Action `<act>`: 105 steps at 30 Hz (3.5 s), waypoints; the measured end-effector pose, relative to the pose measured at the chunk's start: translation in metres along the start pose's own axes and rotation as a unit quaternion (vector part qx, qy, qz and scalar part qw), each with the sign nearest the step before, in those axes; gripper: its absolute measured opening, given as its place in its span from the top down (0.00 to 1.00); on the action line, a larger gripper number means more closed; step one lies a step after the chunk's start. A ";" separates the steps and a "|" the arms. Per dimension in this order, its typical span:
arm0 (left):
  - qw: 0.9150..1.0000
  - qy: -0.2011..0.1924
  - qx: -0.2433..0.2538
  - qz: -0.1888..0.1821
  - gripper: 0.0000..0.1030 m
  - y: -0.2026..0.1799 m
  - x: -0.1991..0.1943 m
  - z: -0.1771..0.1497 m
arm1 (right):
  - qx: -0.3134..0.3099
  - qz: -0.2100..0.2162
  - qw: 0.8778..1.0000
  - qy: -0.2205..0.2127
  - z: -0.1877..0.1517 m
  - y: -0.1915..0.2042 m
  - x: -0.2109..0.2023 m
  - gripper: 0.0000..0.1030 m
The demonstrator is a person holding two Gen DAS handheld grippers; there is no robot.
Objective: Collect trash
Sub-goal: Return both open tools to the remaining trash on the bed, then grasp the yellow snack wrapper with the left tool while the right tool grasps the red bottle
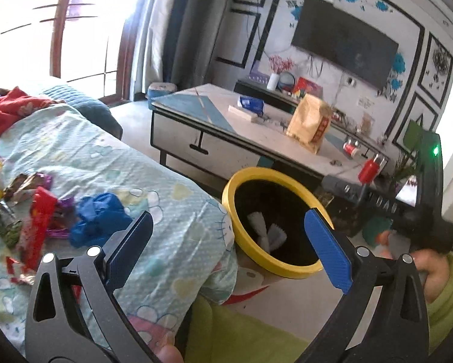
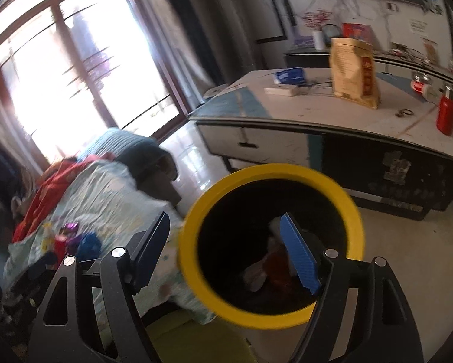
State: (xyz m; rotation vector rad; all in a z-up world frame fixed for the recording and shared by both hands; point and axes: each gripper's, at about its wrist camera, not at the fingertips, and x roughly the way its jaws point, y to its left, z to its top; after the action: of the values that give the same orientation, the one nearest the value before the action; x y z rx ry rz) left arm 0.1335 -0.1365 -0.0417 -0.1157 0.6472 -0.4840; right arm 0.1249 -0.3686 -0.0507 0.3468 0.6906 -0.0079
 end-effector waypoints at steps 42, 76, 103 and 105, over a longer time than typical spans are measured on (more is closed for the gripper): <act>0.960 -0.094 -0.153 0.217 0.11 0.214 -0.108 -0.009 | -0.215 0.137 0.966 0.039 -0.046 0.238 0.020 0.20; 0.946 -0.032 -0.293 0.133 0.61 0.331 -0.064 -0.030 | -0.116 0.140 0.962 0.204 -0.089 0.318 0.138 0.62; 0.939 -0.048 -0.313 0.133 0.83 0.325 -0.080 -0.043 | -0.169 0.194 0.957 0.135 -0.080 0.311 0.099 0.73; 0.940 -0.056 -0.310 0.134 0.84 0.322 -0.086 -0.045 | -0.170 0.196 0.957 0.132 -0.079 0.309 0.096 0.73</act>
State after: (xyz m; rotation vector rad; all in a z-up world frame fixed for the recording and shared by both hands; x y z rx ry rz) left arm 0.1747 0.1895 -0.1107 -0.6395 0.6729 0.0058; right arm 0.1876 -0.0422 -0.0715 0.1476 0.8622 0.5377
